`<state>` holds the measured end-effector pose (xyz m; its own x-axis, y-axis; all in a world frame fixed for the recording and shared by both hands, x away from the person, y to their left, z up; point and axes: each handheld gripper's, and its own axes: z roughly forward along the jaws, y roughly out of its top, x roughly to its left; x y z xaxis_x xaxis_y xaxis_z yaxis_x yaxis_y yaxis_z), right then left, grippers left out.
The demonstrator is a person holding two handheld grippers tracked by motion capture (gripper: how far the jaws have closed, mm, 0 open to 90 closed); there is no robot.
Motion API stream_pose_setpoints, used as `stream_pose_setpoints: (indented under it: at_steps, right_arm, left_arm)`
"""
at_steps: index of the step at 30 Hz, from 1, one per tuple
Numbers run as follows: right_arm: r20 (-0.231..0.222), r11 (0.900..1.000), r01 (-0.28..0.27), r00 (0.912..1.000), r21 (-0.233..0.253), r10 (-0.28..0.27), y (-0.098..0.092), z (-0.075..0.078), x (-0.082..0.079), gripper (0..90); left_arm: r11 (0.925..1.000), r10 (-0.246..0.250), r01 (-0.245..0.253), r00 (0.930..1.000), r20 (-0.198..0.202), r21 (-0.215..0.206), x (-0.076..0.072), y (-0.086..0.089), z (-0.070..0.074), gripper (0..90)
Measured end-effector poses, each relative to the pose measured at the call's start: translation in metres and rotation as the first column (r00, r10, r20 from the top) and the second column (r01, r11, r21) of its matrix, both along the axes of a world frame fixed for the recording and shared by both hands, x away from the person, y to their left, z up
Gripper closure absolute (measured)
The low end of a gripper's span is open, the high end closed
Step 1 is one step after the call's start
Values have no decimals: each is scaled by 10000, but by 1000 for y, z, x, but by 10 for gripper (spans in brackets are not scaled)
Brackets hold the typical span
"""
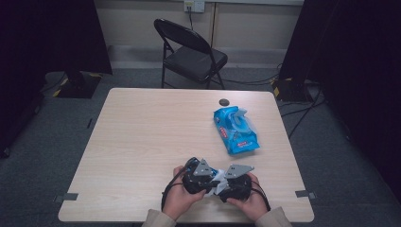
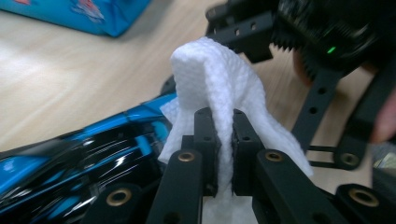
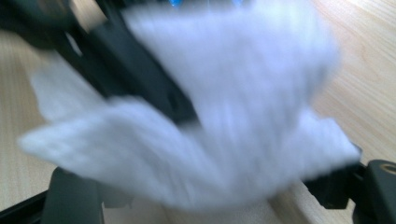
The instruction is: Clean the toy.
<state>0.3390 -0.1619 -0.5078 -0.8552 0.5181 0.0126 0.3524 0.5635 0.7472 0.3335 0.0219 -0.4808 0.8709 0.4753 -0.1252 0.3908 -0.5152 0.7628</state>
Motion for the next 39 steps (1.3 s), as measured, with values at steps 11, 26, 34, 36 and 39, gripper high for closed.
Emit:
stream_pose_setpoints:
  at_steps: [11,26,34,36,39]
  right_arm:
    - [28,10000,31,10000,-19,-31,-1,0,-1,252]
    - [21,10000,65,10000,-8,-65,-1,0,-1,253]
    - [16,10000,88,10000,-4,-88,-1,0,-2,253]
    - [15,10000,95,10000,-5,-95,-1,0,-2,253]
    - [16,10000,94,10000,-3,-94,-1,0,-2,253]
  left_arm:
    - [9999,89,-91,9996,255,104,-2,-1,-1,845]
    - [9967,803,-805,9964,283,89,2,29,6,847]
    - [9939,1106,-1105,9936,226,-43,2,40,4,848]
    - [9921,1257,-1258,9917,279,20,3,46,4,849]
    - [9882,1508,-1518,9875,456,197,5,56,5,849]
